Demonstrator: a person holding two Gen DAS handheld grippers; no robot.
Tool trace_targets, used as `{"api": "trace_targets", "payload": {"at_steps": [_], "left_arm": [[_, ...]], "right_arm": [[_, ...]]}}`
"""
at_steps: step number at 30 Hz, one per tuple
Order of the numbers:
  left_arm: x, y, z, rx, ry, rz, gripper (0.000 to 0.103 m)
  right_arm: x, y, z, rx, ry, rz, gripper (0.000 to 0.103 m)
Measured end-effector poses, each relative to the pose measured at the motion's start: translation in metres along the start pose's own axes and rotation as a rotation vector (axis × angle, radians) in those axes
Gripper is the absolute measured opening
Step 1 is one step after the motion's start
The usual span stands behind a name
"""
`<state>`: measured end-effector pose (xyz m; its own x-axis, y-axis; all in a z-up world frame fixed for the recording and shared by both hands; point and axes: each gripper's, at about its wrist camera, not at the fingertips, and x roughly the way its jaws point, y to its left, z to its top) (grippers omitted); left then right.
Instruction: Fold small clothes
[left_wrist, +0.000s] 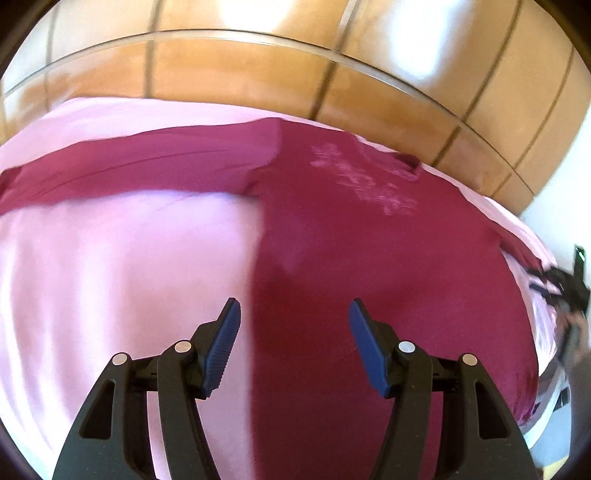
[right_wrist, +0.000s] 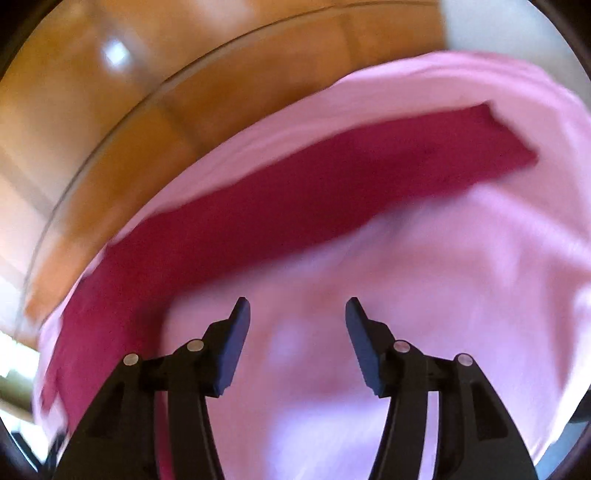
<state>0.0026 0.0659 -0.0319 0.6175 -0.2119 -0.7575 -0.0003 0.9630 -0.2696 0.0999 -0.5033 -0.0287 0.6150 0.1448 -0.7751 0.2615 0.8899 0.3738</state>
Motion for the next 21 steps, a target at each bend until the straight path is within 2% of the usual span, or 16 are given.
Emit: {"api": "trace_targets", "payload": {"at_steps": [3, 4, 7, 8, 9, 11, 12, 13, 18, 21], "left_arm": [[-0.014, 0.022, -0.009, -0.042, 0.016, 0.013, 0.06], [-0.017, 0.029, -0.014, -0.058, 0.036, -0.011, 0.06], [-0.023, 0.036, -0.029, -0.068, 0.091, -0.067, 0.06], [-0.025, 0.035, -0.035, -0.049, 0.096, -0.067, 0.06], [-0.027, 0.033, -0.04, -0.026, 0.095, -0.065, 0.055], [-0.03, 0.027, -0.048, 0.017, 0.1, -0.077, 0.035], [-0.029, 0.025, -0.048, 0.023, 0.104, -0.093, 0.011], [-0.03, 0.021, -0.048, 0.041, 0.103, -0.086, 0.003], [-0.042, 0.017, -0.052, 0.089, 0.092, -0.055, 0.003], [-0.038, 0.02, -0.057, 0.094, 0.126, -0.041, 0.003]], "right_arm": [[-0.02, 0.02, -0.051, -0.091, 0.11, 0.138, 0.054], [-0.028, 0.028, -0.075, -0.136, 0.15, 0.171, 0.053], [-0.043, 0.043, -0.127, -0.238, 0.227, 0.163, 0.052], [-0.049, 0.045, -0.14, -0.272, 0.233, 0.145, 0.046], [-0.056, 0.048, -0.154, -0.304, 0.238, 0.123, 0.039], [-0.064, 0.047, -0.165, -0.325, 0.253, 0.093, 0.008], [-0.067, 0.045, -0.166, -0.338, 0.256, 0.078, 0.008], [-0.07, 0.044, -0.169, -0.345, 0.252, 0.072, 0.008], [-0.101, 0.044, -0.164, -0.399, 0.19, 0.048, 0.007], [-0.085, 0.032, -0.172, -0.405, 0.264, 0.019, 0.007]]}}
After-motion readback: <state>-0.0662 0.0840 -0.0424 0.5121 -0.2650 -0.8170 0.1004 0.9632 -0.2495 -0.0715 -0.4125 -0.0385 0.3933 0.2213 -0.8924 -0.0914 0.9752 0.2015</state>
